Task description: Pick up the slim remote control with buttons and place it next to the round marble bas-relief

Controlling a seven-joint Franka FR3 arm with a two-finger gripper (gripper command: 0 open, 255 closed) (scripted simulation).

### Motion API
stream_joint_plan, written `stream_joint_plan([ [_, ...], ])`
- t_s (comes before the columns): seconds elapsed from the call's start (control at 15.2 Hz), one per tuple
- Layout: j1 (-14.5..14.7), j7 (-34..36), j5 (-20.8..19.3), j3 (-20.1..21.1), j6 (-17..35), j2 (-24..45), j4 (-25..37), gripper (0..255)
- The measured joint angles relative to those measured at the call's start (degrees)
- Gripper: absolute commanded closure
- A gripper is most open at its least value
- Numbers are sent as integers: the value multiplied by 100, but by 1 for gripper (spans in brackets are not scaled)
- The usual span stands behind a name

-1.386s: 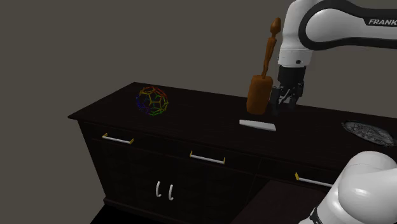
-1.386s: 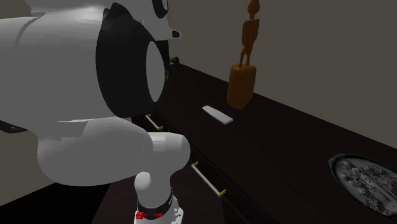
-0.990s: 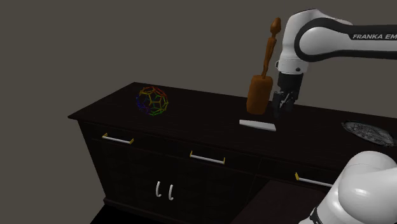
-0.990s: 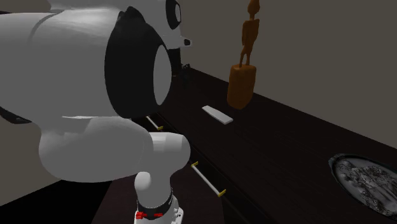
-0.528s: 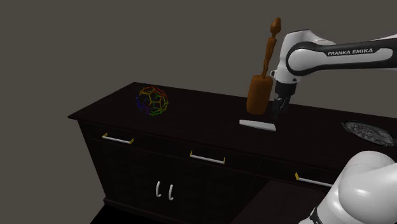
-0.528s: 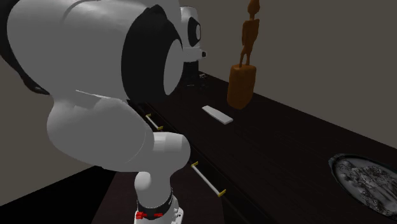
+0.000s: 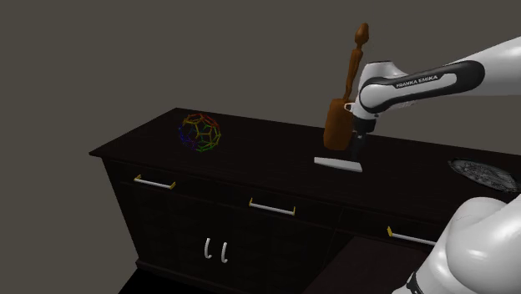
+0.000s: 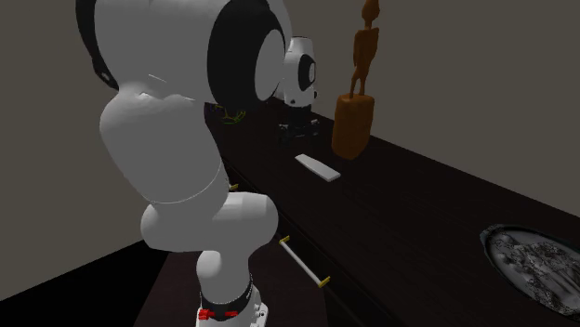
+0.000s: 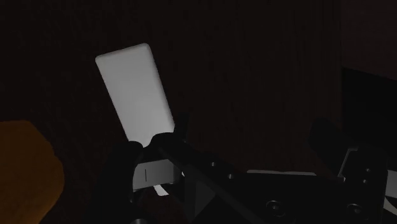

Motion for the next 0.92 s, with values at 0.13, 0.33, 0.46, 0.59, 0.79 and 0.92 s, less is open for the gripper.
stream_joint_plan([
  [0.13, 97, -501, 93, -249, 308, 401, 156, 0],
  [0.33, 281, -1305, 415, -590, 772, 1143, 484, 0],
  [0.46, 353, -1952, 741, -813, 1042, 1693, 762, 0],
  [0.59, 404, -2529, 1096, -908, 1221, 2162, 1023, 0],
  [0.79, 379, -3098, 1503, -951, 1491, 2672, 1198, 0],
  [0.92, 367, -3204, 1613, -941, 1644, 2805, 1157, 0],
])
